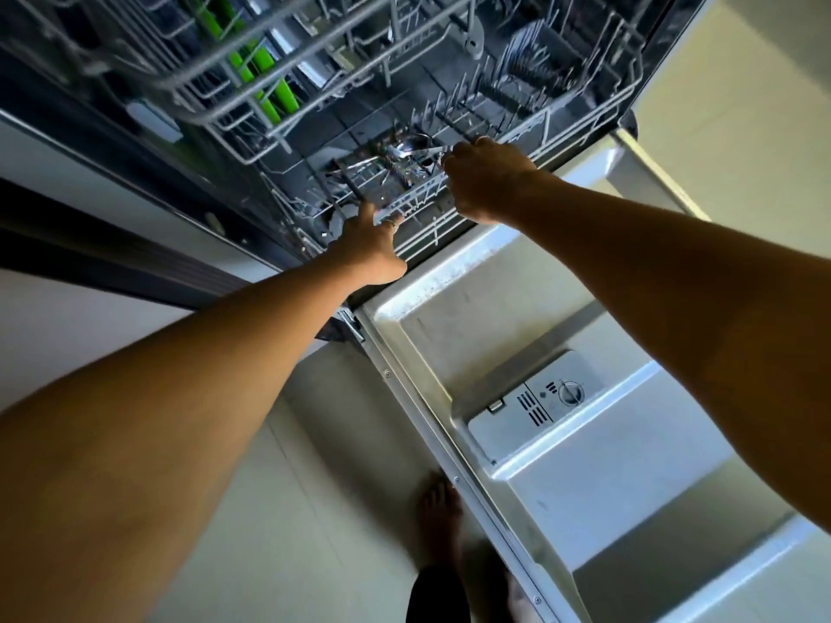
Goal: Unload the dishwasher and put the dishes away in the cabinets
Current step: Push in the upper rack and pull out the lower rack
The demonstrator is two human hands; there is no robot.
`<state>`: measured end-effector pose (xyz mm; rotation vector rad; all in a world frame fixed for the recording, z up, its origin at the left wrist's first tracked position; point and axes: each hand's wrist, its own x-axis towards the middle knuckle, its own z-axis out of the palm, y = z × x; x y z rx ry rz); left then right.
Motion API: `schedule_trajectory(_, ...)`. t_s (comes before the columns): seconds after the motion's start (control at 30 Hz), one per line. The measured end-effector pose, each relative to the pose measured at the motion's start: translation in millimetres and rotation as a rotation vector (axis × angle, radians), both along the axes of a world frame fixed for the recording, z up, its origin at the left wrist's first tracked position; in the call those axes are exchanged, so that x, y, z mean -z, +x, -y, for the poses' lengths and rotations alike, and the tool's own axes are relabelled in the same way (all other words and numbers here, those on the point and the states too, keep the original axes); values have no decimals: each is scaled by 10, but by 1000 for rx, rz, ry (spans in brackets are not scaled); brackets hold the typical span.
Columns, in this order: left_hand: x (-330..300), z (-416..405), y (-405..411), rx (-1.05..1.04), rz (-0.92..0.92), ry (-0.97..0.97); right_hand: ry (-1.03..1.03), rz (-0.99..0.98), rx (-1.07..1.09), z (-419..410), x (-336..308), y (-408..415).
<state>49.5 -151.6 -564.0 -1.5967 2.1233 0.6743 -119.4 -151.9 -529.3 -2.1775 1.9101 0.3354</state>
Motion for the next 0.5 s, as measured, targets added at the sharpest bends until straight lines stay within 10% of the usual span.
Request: schedule_trajectory(0.5, -57, -1058, -255, 277, 54, -4, 196, 65, 93, -1079, -151, -326)
